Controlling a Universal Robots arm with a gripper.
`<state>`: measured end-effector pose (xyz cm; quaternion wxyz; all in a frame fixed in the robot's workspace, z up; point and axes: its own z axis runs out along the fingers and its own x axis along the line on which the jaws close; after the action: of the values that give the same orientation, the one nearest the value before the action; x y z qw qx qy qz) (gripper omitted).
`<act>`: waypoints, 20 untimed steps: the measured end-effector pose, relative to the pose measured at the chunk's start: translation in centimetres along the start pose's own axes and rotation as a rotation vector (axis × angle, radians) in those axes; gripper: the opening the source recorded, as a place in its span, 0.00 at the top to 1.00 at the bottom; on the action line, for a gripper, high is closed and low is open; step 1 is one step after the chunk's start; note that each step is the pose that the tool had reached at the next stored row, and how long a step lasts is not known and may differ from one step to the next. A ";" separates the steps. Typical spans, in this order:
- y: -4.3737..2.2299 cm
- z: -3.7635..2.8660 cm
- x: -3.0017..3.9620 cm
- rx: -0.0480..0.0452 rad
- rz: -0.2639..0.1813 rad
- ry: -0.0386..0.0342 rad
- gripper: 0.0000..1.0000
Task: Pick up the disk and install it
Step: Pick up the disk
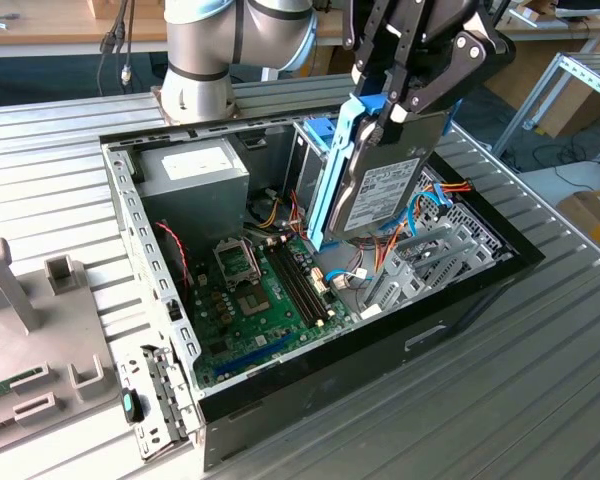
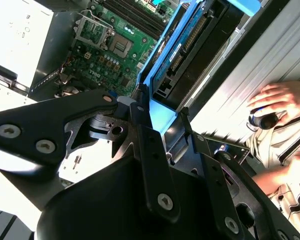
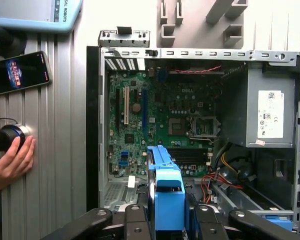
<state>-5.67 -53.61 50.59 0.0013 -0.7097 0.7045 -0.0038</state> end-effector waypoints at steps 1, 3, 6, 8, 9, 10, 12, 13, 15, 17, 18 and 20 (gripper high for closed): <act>-0.01 0.00 0.00 0.0000 0.000 0.0000 0.64; -0.03 0.00 0.01 0.0000 0.000 0.0000 0.64; -0.16 0.00 0.03 0.0000 0.000 0.0000 0.64; -0.37 0.00 0.05 0.0000 0.000 0.0003 0.64; -0.43 0.00 0.07 -0.0001 0.000 0.0004 0.64; -0.54 0.01 0.14 0.0000 0.000 0.0005 0.64; -0.69 0.00 0.21 -0.0001 0.000 0.0006 0.64; -0.73 0.00 0.22 -0.0001 0.000 0.0006 0.64; -0.82 0.01 0.24 -0.0001 0.000 0.0008 0.64; -0.94 0.01 0.27 -0.0001 0.000 0.0011 0.64; -0.97 0.01 0.28 0.0000 0.000 0.0010 0.64; -1.07 0.01 0.29 -0.0001 0.000 0.0012 0.64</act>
<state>-4.59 -53.89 50.59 0.0008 -0.7097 0.7044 -0.0042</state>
